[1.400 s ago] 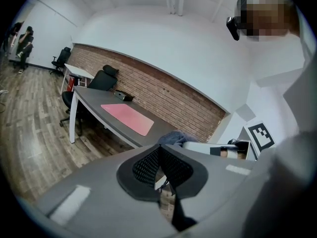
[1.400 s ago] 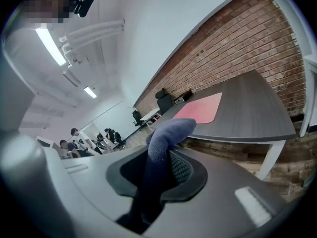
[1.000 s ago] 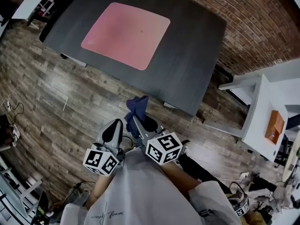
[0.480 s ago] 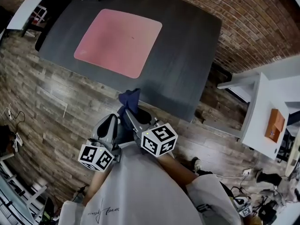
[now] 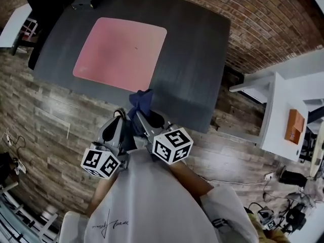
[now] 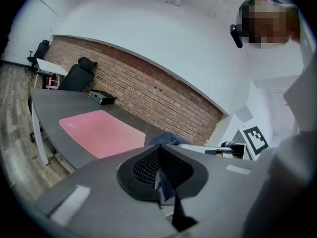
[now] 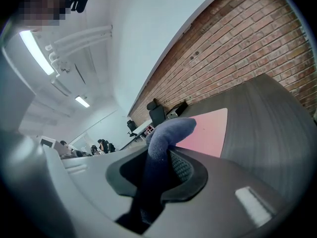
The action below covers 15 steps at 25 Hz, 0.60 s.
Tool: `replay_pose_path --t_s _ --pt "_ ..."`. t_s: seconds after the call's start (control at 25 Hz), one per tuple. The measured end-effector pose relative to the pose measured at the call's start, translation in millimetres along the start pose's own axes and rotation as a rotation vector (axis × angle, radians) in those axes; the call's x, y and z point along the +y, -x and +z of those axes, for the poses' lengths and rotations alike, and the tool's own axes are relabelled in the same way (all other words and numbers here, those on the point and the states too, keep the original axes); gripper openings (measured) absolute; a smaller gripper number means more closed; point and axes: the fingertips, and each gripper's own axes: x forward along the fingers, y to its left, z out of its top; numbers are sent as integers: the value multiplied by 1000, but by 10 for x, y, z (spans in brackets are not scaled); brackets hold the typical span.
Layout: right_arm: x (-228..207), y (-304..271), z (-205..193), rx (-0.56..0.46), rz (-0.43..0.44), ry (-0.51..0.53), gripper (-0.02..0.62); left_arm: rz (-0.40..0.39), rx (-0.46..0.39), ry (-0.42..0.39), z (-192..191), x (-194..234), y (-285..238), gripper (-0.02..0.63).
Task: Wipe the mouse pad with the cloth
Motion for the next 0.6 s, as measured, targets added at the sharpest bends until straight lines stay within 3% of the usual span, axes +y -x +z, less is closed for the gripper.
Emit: replay_pose_path --t_s 0.6 --pt "50 -1013 200 -42 -209 -44 77 -171 104 8 646 931 -367 12"
